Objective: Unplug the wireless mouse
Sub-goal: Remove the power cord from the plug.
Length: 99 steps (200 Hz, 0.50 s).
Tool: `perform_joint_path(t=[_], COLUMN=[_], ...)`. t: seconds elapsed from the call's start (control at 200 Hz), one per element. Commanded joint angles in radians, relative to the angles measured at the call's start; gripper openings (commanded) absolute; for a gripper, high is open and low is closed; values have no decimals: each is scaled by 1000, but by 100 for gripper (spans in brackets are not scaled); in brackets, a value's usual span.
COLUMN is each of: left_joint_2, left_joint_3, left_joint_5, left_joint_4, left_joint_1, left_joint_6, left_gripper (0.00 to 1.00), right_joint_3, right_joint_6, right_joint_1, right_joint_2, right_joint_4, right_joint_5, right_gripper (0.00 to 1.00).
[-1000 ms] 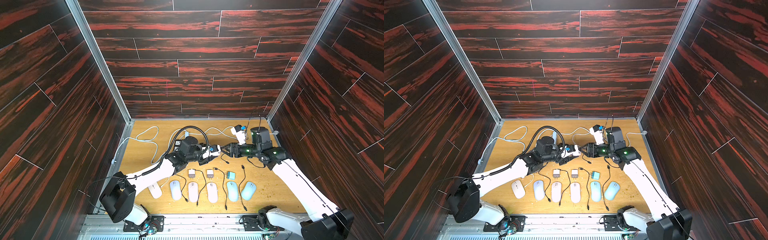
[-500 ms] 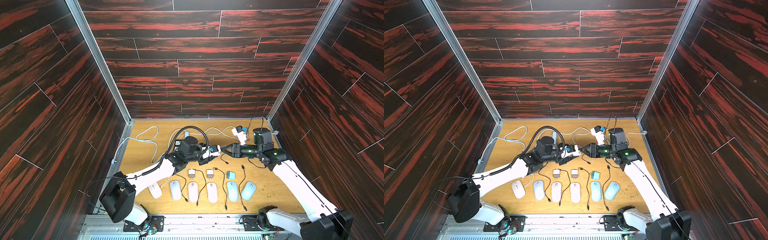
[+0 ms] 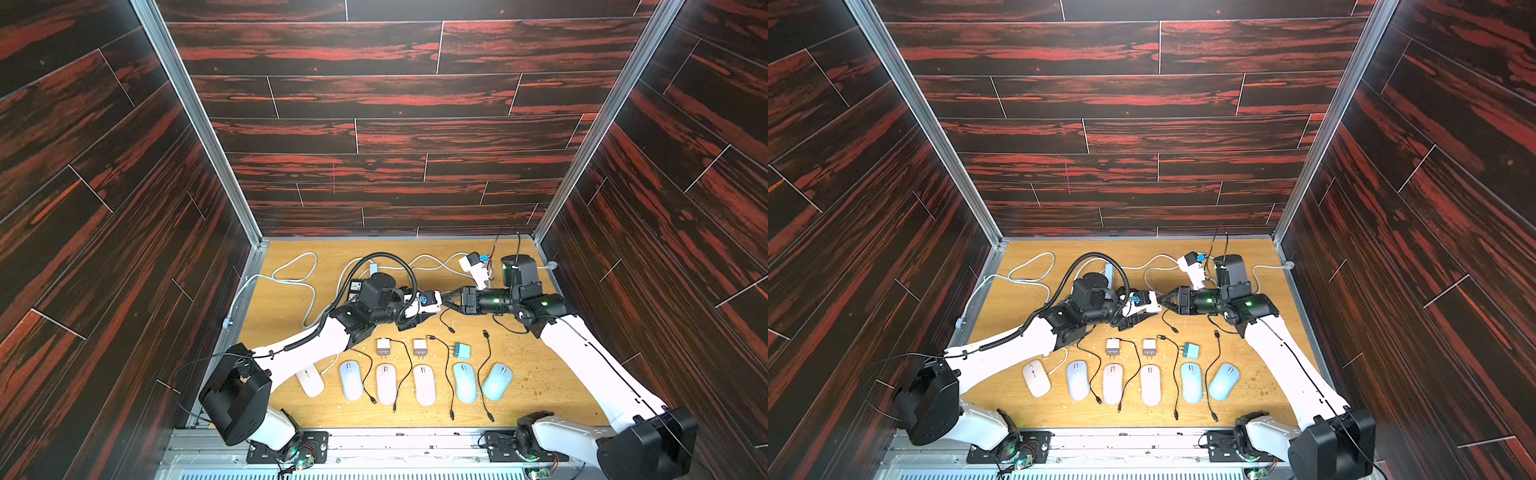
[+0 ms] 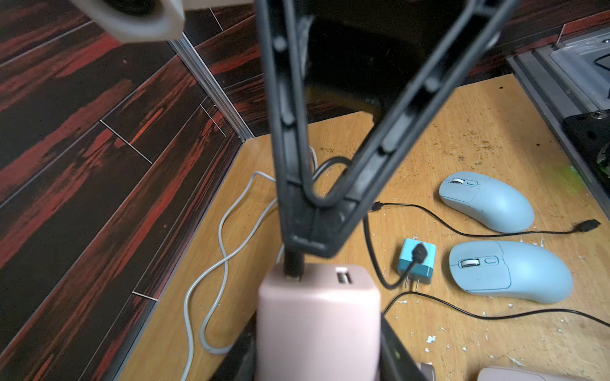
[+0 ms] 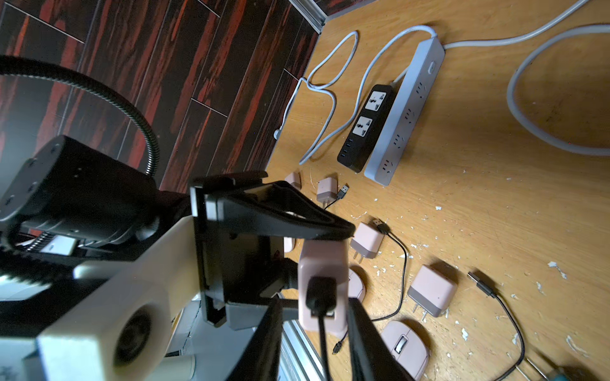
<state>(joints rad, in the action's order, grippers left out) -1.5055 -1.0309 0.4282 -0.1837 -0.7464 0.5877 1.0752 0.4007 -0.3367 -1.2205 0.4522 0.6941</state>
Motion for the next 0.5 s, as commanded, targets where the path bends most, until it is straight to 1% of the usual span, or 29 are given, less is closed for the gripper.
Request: perform_joint_path(t=[0.0,0.24,0.491], left_joint_2=[24,24,24], left_joint_3=[-12,-15,-15], left_joint_5=[28,35,22], left_joint_4=[9,27,36], left_joint_1=[-2,-2,-2], left_joint_6=[18,29,31], left_gripper=[0,0,0], right_joint_3=[20,20,19], right_joint_6=[-2,3,-17], right_joint_1=[-7,-12,-22], right_joint_2=[-15,-23,-25], right_joint_4=[-6,-21,-2], right_joint_5=[22,26,34], right_gripper=[35,28,12])
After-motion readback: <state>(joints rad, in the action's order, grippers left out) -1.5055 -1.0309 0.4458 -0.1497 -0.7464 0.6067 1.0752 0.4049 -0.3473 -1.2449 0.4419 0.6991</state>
